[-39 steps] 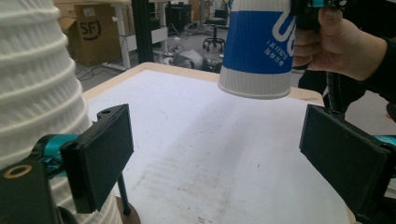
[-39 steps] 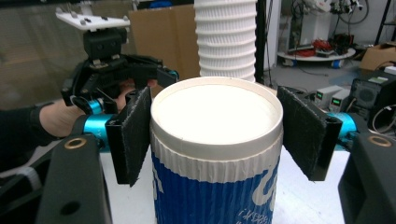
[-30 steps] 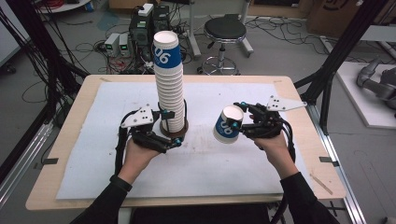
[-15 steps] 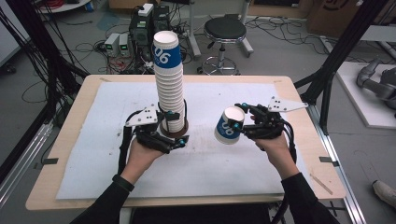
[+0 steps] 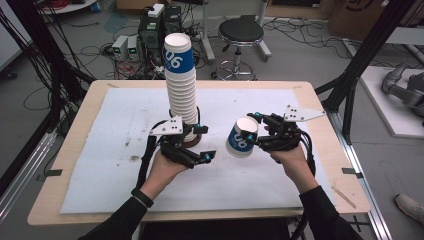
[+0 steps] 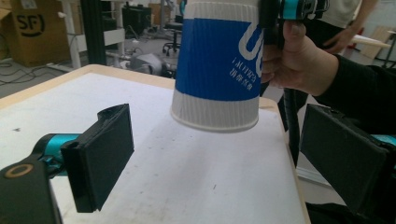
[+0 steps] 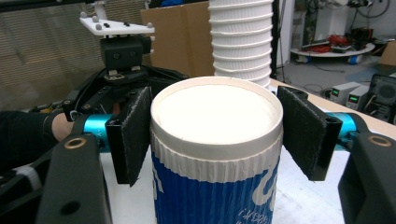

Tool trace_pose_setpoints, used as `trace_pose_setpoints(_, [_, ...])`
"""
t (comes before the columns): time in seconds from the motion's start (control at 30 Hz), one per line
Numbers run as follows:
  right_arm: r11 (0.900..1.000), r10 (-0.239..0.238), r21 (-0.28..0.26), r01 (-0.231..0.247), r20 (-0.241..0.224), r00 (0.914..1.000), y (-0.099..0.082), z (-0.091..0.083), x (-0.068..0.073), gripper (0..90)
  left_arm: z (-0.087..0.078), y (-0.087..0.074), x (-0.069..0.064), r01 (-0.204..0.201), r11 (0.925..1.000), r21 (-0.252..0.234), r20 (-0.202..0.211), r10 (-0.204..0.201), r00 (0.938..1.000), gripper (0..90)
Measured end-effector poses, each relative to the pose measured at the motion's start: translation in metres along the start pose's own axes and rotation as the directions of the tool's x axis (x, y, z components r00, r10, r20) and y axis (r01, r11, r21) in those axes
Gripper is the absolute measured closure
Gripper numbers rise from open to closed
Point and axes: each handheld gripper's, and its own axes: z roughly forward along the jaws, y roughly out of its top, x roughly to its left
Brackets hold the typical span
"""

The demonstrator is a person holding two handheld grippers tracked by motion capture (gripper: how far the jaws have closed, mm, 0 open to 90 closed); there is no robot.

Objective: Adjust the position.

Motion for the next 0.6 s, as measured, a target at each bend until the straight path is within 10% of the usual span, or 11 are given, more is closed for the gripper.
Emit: trace_pose_setpoints(0.6, [0.9990, -0.023, 0.037, 0.026, -0.079, 0.9966, -0.001, 0.020, 0.015, 30.7, 0.044, -0.007, -0.006, 0.011, 0.9979, 0.064, 0.077, -0.016, 0.9969, 9.5])
